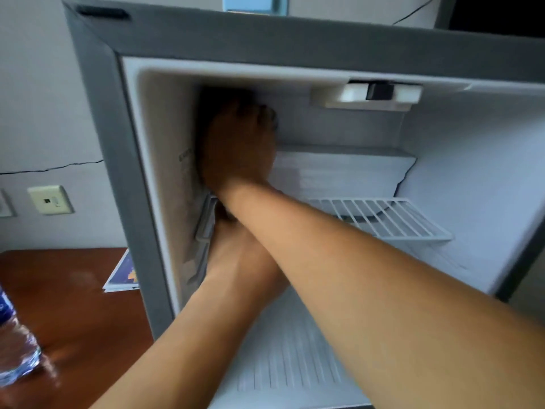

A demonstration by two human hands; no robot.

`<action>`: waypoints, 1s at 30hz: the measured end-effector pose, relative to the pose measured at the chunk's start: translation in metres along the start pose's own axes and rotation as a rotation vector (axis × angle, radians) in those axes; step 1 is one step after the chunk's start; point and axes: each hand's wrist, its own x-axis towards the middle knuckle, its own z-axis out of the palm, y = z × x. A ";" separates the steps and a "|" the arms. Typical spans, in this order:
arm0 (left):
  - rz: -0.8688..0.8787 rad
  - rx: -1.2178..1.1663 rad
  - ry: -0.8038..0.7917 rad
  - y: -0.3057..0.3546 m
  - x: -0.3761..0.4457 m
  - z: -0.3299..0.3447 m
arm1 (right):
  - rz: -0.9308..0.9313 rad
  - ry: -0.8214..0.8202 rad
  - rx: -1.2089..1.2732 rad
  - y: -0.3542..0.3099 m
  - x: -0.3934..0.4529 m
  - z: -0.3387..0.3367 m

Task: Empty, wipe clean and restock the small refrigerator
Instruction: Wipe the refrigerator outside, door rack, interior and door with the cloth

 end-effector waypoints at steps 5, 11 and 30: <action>0.066 0.047 0.053 -0.002 0.002 0.014 | -0.522 -0.191 -0.008 0.082 0.021 -0.038; 0.078 0.081 0.132 0.002 0.003 0.017 | 0.153 0.042 -0.302 0.193 0.031 -0.063; -0.126 -0.065 0.000 0.009 -0.004 0.000 | 1.041 -0.752 1.912 0.061 -0.016 -0.100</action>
